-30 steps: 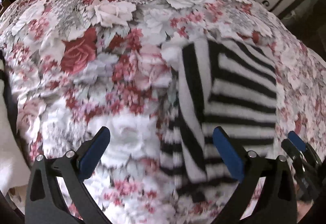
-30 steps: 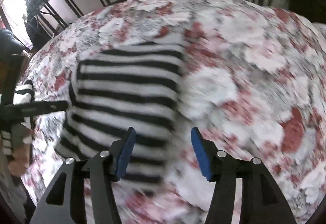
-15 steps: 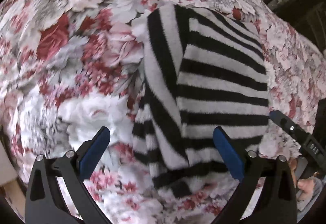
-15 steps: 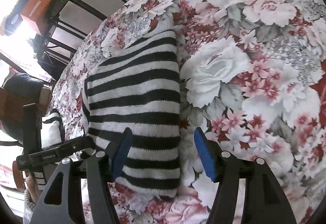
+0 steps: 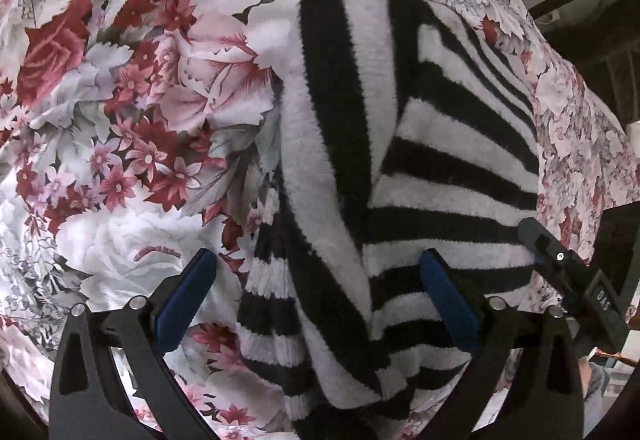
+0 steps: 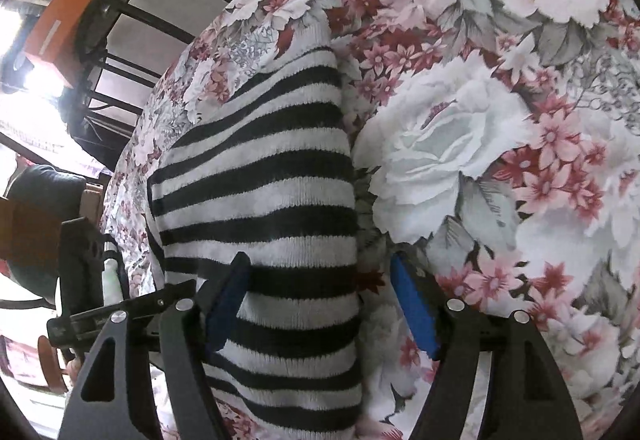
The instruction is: Fold small clothes
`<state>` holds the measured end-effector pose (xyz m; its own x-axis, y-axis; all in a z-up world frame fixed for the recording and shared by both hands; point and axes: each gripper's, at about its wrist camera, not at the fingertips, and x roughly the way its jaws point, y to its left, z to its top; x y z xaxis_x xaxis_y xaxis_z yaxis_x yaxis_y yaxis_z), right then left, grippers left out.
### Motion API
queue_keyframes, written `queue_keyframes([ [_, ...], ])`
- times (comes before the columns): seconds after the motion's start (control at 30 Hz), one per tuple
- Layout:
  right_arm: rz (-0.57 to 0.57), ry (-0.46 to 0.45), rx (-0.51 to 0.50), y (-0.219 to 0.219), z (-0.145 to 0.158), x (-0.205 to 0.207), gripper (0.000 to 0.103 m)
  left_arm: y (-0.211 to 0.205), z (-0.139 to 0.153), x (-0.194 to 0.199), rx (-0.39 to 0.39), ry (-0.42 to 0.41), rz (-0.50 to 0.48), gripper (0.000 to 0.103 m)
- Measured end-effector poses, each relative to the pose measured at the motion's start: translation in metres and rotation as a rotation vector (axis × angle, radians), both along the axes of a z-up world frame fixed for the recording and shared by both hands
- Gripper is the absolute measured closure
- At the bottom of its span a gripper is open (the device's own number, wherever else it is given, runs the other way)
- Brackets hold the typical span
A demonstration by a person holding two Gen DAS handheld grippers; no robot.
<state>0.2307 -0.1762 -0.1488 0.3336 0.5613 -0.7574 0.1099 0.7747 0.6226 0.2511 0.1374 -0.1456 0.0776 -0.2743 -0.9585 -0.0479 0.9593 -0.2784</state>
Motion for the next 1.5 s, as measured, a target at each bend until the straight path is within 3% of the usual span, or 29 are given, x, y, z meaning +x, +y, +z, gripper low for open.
queue_keyframes([
  [0.3,-0.001,-0.008,0.023,0.002,-0.003,0.000,0.028,0.000,-0.001,0.002,-0.027,-0.011,-0.002,0.004],
  [0.4,0.010,-0.006,0.040,0.003,-0.004,0.000,0.028,-0.008,0.004,0.000,-0.045,-0.034,-0.046,0.005],
  [0.47,0.025,0.003,0.061,0.007,-0.006,0.000,0.029,-0.014,0.004,0.000,-0.015,-0.056,-0.084,0.004],
  [0.67,0.037,0.020,0.095,0.011,-0.012,0.000,0.030,-0.007,-0.013,0.006,-0.065,-0.014,-0.048,0.004],
  [0.8,0.055,0.024,0.092,0.014,-0.011,0.002,0.038,-0.015,-0.010,0.005,-0.027,-0.041,-0.055,0.006],
  [0.93,0.078,0.009,0.035,0.019,-0.004,0.002,0.043,-0.029,0.001,0.004,-0.021,-0.085,-0.097,0.030],
  [1.17,0.103,-0.020,-0.049,0.026,0.013,0.001,0.048,-0.031,0.012,0.000,-0.032,-0.123,-0.101,0.048],
  [1.23,0.107,-0.028,-0.062,0.025,0.018,0.000,0.049,-0.031,0.015,-0.003,-0.029,-0.134,-0.108,0.049],
  [1.3,0.107,-0.021,-0.063,0.024,0.018,0.000,0.050,-0.029,0.013,-0.003,-0.035,-0.132,-0.110,0.048],
  [1.37,0.102,-0.014,-0.053,0.021,0.014,0.001,0.050,-0.020,0.004,0.001,-0.045,-0.096,-0.070,0.026],
  [1.43,0.104,-0.005,-0.042,0.020,0.011,0.001,0.048,-0.009,-0.007,0.004,-0.069,-0.061,-0.035,0.015],
  [1.5,0.098,0.004,-0.037,0.018,0.008,0.003,0.046,-0.003,-0.011,0.006,-0.103,-0.040,-0.026,0.014],
])
